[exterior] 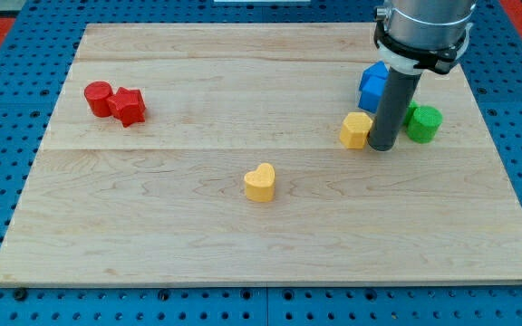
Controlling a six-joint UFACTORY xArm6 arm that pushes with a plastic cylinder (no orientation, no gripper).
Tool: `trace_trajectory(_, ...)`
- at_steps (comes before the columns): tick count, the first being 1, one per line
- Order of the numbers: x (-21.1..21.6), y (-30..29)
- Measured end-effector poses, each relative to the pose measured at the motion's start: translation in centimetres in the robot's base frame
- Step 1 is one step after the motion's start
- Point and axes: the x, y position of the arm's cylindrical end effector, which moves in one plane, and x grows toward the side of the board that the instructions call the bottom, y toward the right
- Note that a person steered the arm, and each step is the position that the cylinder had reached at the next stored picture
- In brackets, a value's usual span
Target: Point at the red circle
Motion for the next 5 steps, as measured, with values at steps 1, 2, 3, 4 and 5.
trace_trajectory(1,2.2,-3.3)
trace_trajectory(2,-2.5,-1.8)
trace_trajectory(3,-4.3,-3.2)
trace_trajectory(4,-5.2,-11.8)
trace_trajectory(5,-9.8,-17.3)
